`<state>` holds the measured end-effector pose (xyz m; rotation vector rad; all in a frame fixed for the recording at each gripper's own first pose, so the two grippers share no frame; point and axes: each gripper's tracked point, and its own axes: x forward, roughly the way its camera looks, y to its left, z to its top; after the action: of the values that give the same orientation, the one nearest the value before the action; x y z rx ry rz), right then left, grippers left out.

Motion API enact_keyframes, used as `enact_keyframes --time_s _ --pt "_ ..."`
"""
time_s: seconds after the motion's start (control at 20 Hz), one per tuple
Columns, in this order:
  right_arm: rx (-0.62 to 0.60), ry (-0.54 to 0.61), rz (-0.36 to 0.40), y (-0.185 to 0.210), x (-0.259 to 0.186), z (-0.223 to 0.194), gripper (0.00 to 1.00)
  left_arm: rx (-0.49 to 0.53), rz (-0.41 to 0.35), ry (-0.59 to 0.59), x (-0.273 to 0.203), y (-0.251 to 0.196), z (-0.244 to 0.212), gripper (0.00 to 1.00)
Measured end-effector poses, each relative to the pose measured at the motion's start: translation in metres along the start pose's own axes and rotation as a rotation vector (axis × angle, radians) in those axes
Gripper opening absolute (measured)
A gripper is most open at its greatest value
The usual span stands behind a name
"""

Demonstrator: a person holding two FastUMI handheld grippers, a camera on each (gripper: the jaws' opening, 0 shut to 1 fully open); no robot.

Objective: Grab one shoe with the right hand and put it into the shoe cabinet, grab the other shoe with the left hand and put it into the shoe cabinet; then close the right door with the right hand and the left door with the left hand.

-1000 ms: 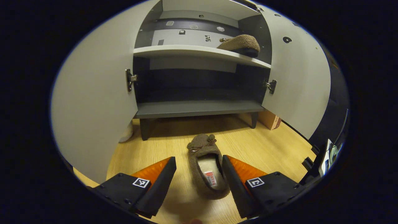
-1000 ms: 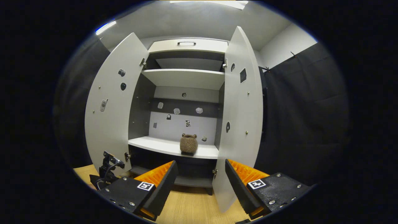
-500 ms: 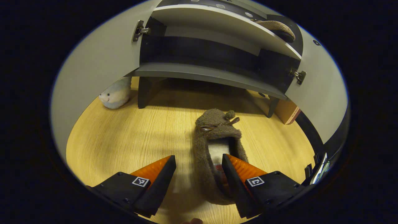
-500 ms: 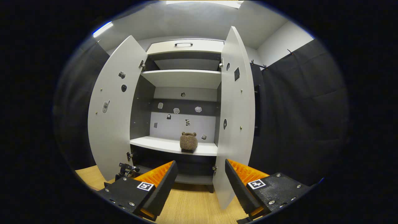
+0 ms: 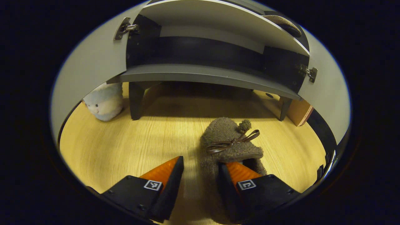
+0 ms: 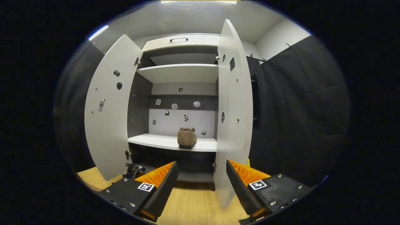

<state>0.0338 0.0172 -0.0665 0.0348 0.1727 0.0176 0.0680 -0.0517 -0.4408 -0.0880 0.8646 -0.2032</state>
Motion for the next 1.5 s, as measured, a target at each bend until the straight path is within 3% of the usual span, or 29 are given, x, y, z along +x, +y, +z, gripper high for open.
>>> enact_keyframes --time_s 0.2,0.25,0.45,0.7,0.9,1.1,1.2,1.3,1.5 --pt "-0.013 0.006 0.004 -0.002 0.001 -0.001 0.94 0.017 0.058 -0.021 -0.005 -0.002 0.005 0.18" --pt "-0.014 0.005 0.006 -0.002 0.002 0.0 0.98 0.005 0.039 -0.021 -0.006 -0.008 0.006 0.17" --pt "-0.016 -0.009 0.015 -0.003 0.001 0.002 0.94 0.006 0.054 -0.1 -0.043 -0.016 0.027 0.16" --pt "0.0 -0.019 0.034 0.0 0.004 0.002 0.94 -0.061 0.073 -0.248 -0.135 -0.035 0.081 0.15" --pt "0.021 -0.031 0.045 -0.001 0.003 0.004 0.94 -0.074 0.12 -0.428 -0.21 -0.039 0.168 0.15" --pt "0.045 -0.051 0.036 -0.007 0.001 0.009 0.94 -0.067 0.088 -0.557 -0.258 -0.061 0.275 0.15" --pt "0.06 -0.056 0.033 -0.007 0.001 0.01 0.94 -0.098 0.063 -0.574 -0.257 -0.07 0.325 0.15" --pt "0.063 -0.056 0.026 -0.01 -0.001 0.009 0.94 -0.111 0.047 -0.57 -0.225 -0.07 0.368 0.15" --pt "0.057 -0.051 0.009 -0.017 -0.005 0.011 0.94 -0.178 0.076 -0.418 -0.143 -0.06 0.41 0.15"
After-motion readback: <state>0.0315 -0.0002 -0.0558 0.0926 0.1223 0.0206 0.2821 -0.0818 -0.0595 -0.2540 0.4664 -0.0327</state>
